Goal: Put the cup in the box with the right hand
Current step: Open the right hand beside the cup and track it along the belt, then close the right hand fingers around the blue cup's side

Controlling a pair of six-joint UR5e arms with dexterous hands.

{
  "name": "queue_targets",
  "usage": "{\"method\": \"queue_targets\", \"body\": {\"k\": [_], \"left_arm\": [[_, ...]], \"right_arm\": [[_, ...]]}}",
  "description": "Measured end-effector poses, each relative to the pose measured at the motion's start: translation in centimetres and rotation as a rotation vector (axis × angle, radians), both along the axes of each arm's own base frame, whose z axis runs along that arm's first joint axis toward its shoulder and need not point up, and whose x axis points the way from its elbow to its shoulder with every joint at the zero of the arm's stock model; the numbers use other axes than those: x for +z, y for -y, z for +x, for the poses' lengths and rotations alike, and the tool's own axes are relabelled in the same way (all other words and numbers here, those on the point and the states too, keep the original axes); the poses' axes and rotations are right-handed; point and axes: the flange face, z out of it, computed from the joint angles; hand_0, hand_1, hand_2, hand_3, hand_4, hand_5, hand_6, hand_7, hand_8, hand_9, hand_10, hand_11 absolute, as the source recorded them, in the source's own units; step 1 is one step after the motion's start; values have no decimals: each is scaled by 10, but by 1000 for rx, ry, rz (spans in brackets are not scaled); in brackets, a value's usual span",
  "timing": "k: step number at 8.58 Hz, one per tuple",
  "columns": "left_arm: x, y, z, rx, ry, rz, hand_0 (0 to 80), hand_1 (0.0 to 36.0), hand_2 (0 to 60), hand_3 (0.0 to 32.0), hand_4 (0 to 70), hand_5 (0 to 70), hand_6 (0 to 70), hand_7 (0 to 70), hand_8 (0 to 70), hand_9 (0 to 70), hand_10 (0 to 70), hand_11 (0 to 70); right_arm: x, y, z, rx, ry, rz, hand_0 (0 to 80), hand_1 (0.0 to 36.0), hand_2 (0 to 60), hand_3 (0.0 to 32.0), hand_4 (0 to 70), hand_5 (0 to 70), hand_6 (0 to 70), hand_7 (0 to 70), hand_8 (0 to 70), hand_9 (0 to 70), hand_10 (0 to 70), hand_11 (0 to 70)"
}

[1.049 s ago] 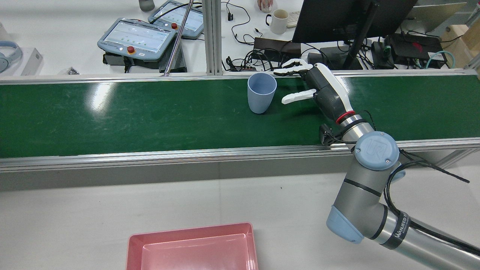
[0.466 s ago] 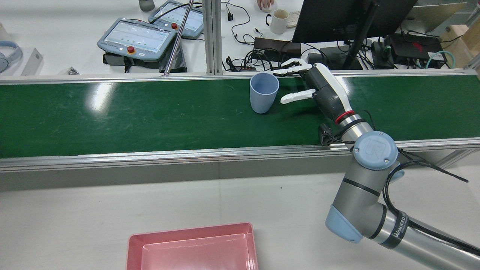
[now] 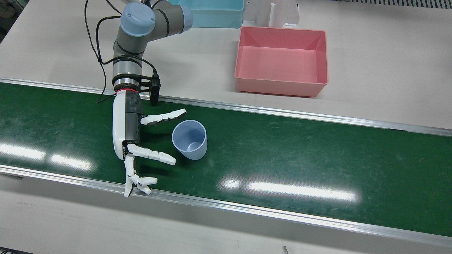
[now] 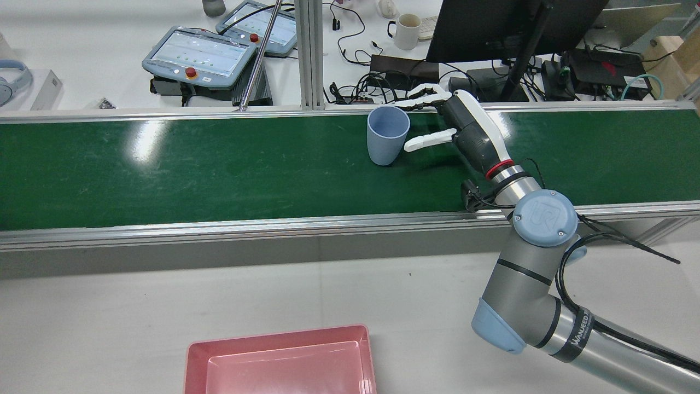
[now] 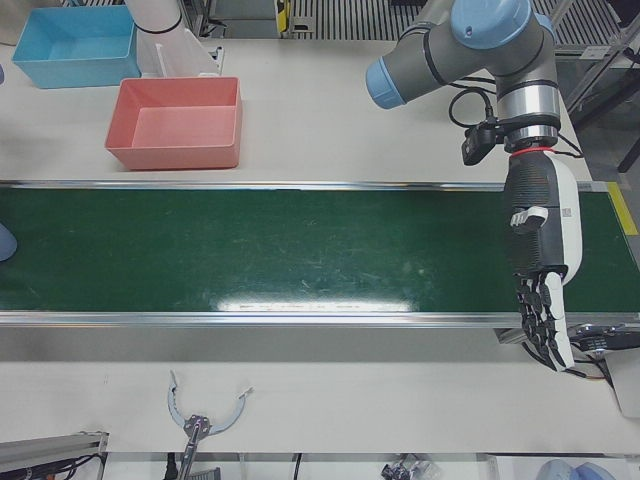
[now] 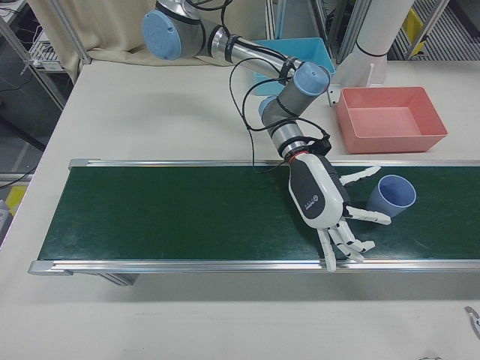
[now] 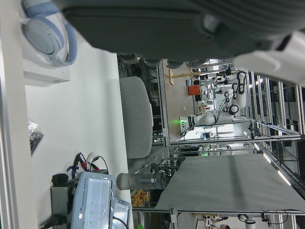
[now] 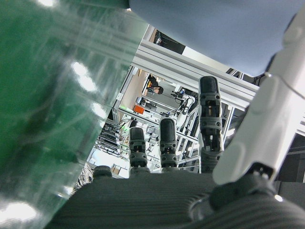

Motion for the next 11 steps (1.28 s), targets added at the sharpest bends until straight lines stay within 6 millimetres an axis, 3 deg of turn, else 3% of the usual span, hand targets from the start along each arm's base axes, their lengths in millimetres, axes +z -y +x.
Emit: {"method": "queue_targets", "body": {"k": [11], "left_arm": [[0, 0, 0, 0, 0, 0, 0, 0, 0, 0, 0, 0, 0, 0, 0, 0, 0, 0]], "right_arm": [[3, -2, -8, -6, -33, 2, 475, 70, 0, 150, 403, 19, 66, 455, 120, 222, 14, 18]]}}
